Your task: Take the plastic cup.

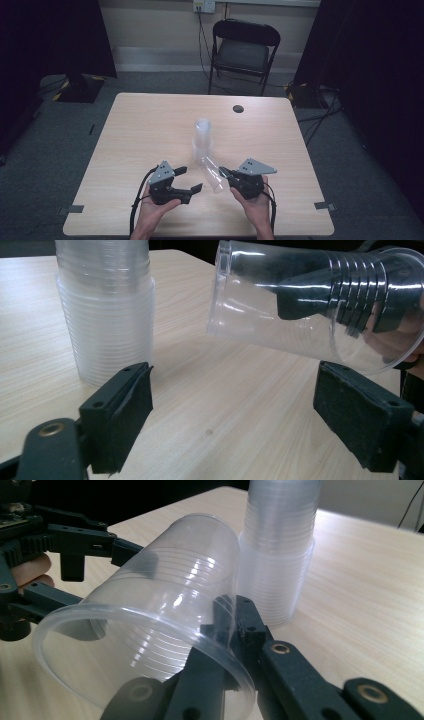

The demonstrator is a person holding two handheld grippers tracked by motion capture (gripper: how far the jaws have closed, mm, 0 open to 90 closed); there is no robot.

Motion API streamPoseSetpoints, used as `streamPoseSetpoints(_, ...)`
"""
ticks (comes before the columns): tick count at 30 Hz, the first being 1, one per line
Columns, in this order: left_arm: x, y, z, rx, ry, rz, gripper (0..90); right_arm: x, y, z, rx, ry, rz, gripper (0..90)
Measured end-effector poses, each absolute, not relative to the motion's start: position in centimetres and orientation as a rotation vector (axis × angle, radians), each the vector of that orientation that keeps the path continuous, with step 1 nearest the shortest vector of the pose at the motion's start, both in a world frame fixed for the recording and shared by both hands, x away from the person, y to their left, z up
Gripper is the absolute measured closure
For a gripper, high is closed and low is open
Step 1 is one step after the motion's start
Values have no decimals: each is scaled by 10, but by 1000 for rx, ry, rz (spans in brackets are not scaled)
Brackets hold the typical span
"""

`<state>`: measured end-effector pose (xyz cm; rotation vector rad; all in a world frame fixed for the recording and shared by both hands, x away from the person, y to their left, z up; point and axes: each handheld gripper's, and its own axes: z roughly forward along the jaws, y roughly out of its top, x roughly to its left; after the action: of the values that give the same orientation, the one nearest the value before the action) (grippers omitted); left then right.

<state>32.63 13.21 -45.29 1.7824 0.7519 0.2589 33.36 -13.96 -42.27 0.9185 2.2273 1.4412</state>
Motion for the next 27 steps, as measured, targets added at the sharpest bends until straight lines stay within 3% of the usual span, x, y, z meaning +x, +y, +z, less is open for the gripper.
streamPoseSetpoints(7,320,128,-452,1851,640,336,159,339,-135,-417,936,2357,1356,900)
streamPoseSetpoints(27,316,121,-451,1906,523,450,157,352,-124,-415,945,2573,1230,900)
